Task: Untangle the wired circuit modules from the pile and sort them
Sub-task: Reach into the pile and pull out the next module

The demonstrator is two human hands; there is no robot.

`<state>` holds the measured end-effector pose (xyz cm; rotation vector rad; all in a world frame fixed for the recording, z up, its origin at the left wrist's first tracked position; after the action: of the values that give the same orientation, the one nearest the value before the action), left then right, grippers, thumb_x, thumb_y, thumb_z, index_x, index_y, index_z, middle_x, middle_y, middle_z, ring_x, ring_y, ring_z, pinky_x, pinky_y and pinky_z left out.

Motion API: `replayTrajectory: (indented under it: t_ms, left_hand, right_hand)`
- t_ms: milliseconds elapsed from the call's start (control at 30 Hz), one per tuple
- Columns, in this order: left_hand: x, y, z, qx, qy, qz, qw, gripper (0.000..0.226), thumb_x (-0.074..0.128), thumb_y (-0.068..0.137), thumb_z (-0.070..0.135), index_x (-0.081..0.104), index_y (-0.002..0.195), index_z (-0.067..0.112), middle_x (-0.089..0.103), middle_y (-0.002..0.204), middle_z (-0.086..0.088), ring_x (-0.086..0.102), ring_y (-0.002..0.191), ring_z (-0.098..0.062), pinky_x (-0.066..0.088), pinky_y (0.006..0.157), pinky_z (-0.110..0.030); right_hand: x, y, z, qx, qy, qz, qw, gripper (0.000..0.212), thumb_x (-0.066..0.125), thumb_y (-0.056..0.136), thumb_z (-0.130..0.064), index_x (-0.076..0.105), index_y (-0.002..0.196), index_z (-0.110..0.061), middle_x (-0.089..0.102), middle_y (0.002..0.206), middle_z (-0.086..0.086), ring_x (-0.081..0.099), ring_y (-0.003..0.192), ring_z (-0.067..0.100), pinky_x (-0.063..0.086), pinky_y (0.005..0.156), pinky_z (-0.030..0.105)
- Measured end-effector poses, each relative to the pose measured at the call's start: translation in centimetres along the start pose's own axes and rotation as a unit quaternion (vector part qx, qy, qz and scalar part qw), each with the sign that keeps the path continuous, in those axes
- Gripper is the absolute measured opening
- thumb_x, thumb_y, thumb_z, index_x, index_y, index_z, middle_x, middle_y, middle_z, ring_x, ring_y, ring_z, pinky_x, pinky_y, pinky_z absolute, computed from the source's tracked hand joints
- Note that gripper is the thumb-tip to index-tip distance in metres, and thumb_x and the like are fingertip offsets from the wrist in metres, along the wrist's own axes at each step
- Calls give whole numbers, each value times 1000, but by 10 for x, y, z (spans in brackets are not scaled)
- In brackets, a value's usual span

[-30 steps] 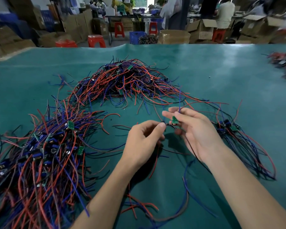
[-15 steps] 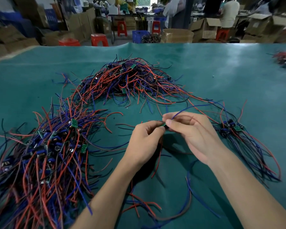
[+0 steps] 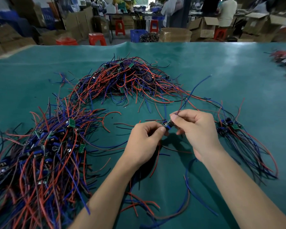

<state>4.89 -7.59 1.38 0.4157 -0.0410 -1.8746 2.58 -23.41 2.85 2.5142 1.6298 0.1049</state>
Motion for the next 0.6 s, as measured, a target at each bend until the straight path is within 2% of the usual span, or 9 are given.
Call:
replayTrajectory:
  t_ms: [133,200,300,367,467,533,600]
  left_hand:
    - [1,-1,0,-7,12,-14,1000,21,61,97,11,73,81,6,43,49,10,35,48,-5,28,49,-18]
    - [2,-1,1,-8,19,-21,1000,21,60,97,12,73,81,7,44,48,11,35,48,-5,28,50,-20]
    - [2,-1,0,-9,17,-22,1000,23,60,98,12,72,78,12,45,51,10,35,51,-10,28,52,-25]
    - [2,0,-1,-10,18,-14,1000,24,59,98,12,71,77,12,45,55,2,36,54,-14,27,54,-28]
    - [-2,2,-5,-18,-1,30,999,27,55,100,12,70,78,15,47,51,9,38,52,-13,28,53,-26]
    - [-4,3,-8,-29,-23,56,998,28,53,101,14,68,78,18,48,53,8,39,52,-15,29,52,-27]
    - [-3,3,-9,-26,-28,64,997,28,52,102,16,68,80,19,48,54,6,41,52,-15,31,53,-28]
  right_hand:
    - [-23,11,-2,-30,-3,104,994,21,76,89,-5,74,73,-18,69,66,-4,52,48,8,46,48,20]
    - [-35,15,-5,-44,-1,136,990,22,75,89,-4,72,73,-19,68,68,1,50,47,7,45,48,18]
    - [-53,19,-10,-56,20,187,981,25,74,90,-3,70,72,-21,66,65,-5,49,46,5,45,48,18]
    - [-69,19,-12,-50,58,252,965,23,73,91,-4,69,74,-20,63,66,-2,48,45,4,45,48,19]
    - [-88,19,-8,-21,118,347,930,21,66,95,-3,65,80,-17,62,71,5,51,48,6,44,49,22]
    - [-80,18,-4,12,101,326,940,19,65,96,-5,63,80,-16,63,70,6,52,48,8,42,47,24]
    - [-51,14,-2,37,62,200,977,18,68,96,-10,66,78,-13,66,67,6,53,48,9,40,43,24]
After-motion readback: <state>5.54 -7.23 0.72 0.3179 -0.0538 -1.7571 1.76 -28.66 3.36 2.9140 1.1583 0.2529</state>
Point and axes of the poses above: each hand's wrist, its own y-axis towards the middle knuckle, its own x-axis out of the palm, z = x × y, the point moved 4 cm from there along y, towards the middle knuckle
